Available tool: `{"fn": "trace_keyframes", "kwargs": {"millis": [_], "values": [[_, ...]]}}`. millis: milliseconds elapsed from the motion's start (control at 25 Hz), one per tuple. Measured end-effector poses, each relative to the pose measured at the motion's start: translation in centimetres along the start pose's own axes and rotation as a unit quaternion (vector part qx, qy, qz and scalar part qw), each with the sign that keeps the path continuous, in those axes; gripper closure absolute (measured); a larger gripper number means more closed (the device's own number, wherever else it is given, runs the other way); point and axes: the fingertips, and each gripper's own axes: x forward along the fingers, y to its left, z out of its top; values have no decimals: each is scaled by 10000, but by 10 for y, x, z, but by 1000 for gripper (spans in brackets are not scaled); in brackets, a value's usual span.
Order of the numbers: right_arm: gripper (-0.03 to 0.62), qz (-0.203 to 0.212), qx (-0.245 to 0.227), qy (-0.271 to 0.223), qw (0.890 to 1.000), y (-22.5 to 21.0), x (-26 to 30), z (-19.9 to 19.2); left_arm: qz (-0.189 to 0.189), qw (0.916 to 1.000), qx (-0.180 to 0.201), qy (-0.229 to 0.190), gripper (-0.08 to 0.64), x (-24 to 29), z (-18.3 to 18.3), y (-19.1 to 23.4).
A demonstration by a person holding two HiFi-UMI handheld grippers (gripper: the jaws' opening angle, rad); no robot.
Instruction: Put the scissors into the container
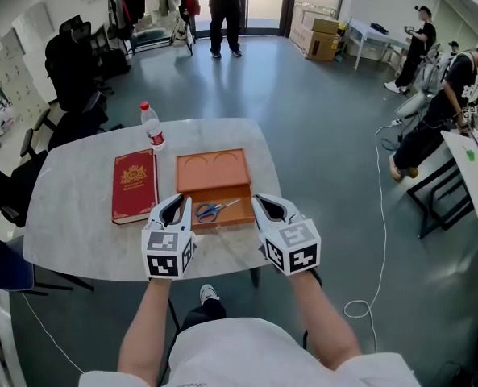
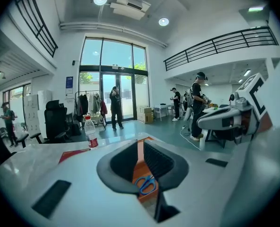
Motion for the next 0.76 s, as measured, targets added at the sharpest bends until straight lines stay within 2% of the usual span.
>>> {"fn": "trace_keyframes", "kwargs": {"millis": [760], "values": [[588, 89, 11, -17, 10000, 4, -18, -6, 29, 10000, -11, 16, 526, -15, -6, -20]]}}
